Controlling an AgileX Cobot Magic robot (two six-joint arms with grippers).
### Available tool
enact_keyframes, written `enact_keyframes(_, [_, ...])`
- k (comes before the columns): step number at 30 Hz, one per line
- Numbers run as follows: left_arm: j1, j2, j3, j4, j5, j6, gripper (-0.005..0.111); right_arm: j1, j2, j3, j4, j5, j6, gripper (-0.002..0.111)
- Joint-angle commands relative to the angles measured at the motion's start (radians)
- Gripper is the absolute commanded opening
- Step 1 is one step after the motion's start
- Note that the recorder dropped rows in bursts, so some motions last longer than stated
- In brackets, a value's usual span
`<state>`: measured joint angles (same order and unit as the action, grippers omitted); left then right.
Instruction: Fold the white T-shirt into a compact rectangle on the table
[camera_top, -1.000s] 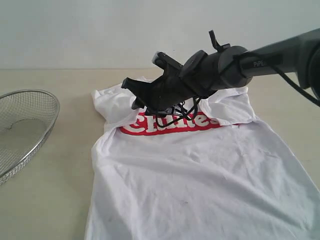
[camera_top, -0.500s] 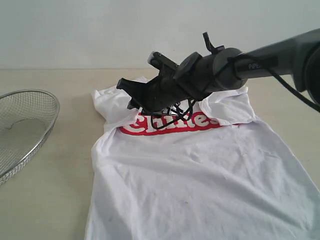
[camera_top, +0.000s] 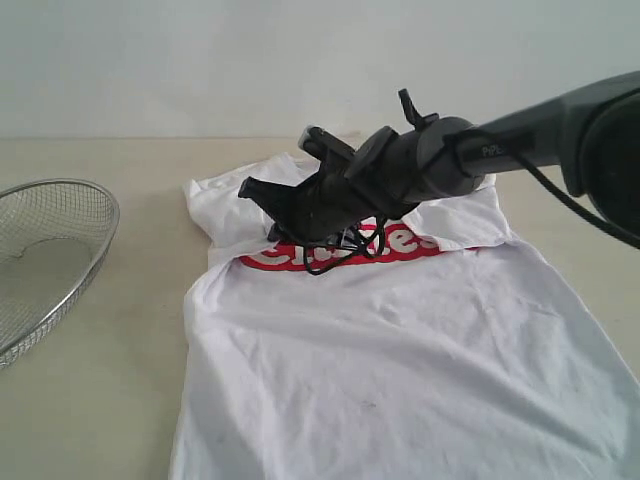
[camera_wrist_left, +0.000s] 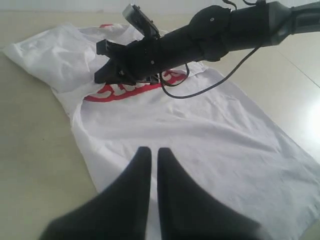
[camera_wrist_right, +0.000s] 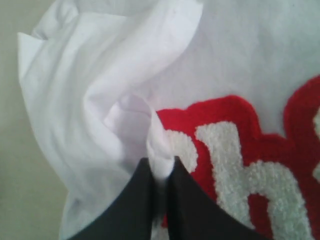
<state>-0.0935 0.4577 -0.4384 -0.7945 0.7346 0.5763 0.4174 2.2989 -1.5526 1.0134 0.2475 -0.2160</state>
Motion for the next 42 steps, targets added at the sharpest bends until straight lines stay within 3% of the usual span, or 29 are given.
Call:
enact_keyframes(1, [0.002,-0.008,0.031,-0.034,-0.031,0.004,0.005,0.0,-0.019,-0.005,0.002,-0.008,0.0,0.0])
enact_keyframes(16, [0.002,-0.008,0.033,-0.036,-0.054,0.004,0.005,0.001,-0.133,-0.003,-0.01,0.05,-0.002,0.0])
enact_keyframes(30, [0.002,-0.008,0.033,-0.036,-0.051,0.004,0.005,0.011,-0.147,0.146,-0.013,-0.031,0.022,0.0])
enact_keyframes(32, [0.002,-0.008,0.033,-0.036,-0.051,0.004,0.005,0.011,-0.147,0.146,-0.015,-0.017,0.02,0.009])
enact_keyframes(33, [0.002,-0.008,0.033,-0.036,-0.051,0.004,0.005,0.011,-0.147,0.146,-0.016,-0.001,0.015,0.029])
enact_keyframes(34, [0.002,-0.008,0.033,-0.036,-0.051,0.004,0.005,0.011,-0.147,0.146,-0.016,0.017,0.015,0.058])
enact_keyframes(35, [0.002,-0.008,0.033,-0.036,-0.051,0.004,0.005,0.011,-0.145,0.146,-0.016,0.026,0.018,0.069])
enact_keyframes(36, [0.002,-0.008,0.033,-0.036,-0.051,0.004,0.005,0.011,-0.145,0.146,-0.023,0.03,0.023,0.072])
enact_keyframes(42, [0.002,-0.008,0.033,-0.032,-0.045,0.007,0.005,0.011,-0.219,0.146,-0.216,0.046,0.037,0.035])
